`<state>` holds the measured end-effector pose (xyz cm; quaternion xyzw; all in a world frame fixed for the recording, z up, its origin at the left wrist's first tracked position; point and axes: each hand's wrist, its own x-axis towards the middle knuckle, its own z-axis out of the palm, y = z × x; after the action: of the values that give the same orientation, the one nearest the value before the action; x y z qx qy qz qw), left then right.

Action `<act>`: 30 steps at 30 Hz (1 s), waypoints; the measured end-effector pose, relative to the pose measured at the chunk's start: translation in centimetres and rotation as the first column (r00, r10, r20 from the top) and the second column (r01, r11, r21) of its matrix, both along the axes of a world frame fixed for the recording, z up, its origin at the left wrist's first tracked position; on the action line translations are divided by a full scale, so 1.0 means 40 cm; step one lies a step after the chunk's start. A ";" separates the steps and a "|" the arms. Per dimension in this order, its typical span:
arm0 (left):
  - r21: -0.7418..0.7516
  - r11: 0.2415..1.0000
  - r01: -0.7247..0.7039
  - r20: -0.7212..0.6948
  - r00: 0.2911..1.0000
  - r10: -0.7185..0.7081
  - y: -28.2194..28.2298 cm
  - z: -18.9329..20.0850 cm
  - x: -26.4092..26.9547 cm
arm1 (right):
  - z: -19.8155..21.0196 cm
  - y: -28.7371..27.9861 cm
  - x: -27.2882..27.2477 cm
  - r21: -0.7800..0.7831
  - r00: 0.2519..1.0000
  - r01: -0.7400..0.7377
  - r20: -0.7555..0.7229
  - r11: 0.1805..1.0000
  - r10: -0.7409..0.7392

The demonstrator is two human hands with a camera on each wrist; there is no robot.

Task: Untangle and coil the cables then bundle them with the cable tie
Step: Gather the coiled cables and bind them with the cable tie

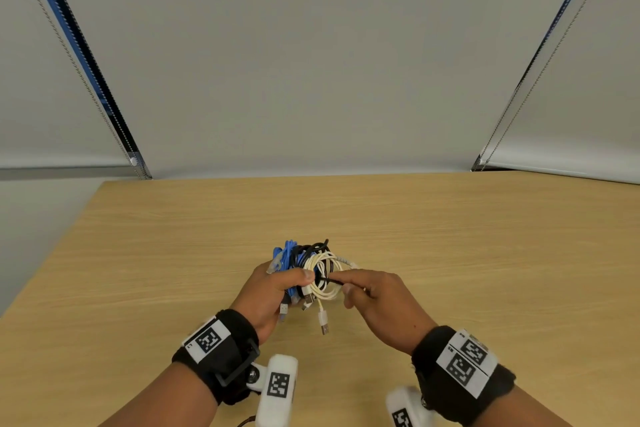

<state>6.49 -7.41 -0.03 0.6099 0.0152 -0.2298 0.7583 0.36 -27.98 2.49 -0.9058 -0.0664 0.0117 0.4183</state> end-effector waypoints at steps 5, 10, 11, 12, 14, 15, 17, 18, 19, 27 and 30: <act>0.168 0.980 0.108 0.143 0.981 -0.133 -0.005 -0.002 -0.005 | -0.010 0.009 0.017 0.412 0.916 0.200 -0.401 0.889 -0.020; 0.267 0.922 0.281 0.164 0.929 -0.331 0.002 0.008 -0.013 | -0.032 -0.007 0.030 0.527 0.799 0.411 -0.601 0.744 -0.016; 0.245 0.922 0.300 0.127 0.933 -0.337 0.009 0.010 -0.014 | -0.037 -0.014 0.033 0.533 0.780 0.432 -0.626 0.728 -0.004; 0.220 0.927 0.302 0.077 0.942 -0.325 0.016 0.010 -0.012 | -0.043 -0.021 0.033 0.539 0.764 0.440 -0.645 0.718 0.016; 0.211 0.928 0.306 0.028 0.947 -0.319 0.023 -0.003 -0.001 | -0.053 -0.034 0.030 0.553 0.741 0.440 -0.668 0.707 0.061; 0.233 0.926 0.297 0.026 0.950 -0.311 0.023 -0.010 0.005 | -0.059 -0.037 0.026 0.557 0.731 0.441 -0.678 0.704 0.078; 0.214 0.929 0.300 -0.020 0.953 -0.303 0.022 -0.020 0.012 | -0.071 -0.039 0.020 0.552 0.714 0.438 -0.693 0.710 0.099; 0.190 0.933 0.307 -0.026 0.951 -0.308 0.023 -0.020 0.011 | -0.075 -0.038 0.017 0.549 0.708 0.435 -0.698 0.714 0.106; 0.180 0.932 0.314 -0.009 0.948 -0.318 0.026 -0.025 0.011 | -0.079 -0.036 0.016 0.551 0.705 0.432 -0.700 0.714 0.113; 0.121 0.963 0.239 0.034 0.969 -0.245 0.043 -0.014 -0.007 | -0.093 -0.041 0.010 0.603 0.715 0.437 -0.683 0.668 0.148; 0.132 0.981 0.139 -0.021 0.990 -0.137 0.030 -0.022 -0.008 | -0.099 -0.034 0.007 0.592 0.709 0.417 -0.687 0.689 0.161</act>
<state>6.18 -6.22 -0.91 0.6575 -0.0073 -0.2839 0.6979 0.65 -29.35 -1.47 -0.5993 0.1652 0.2908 0.7273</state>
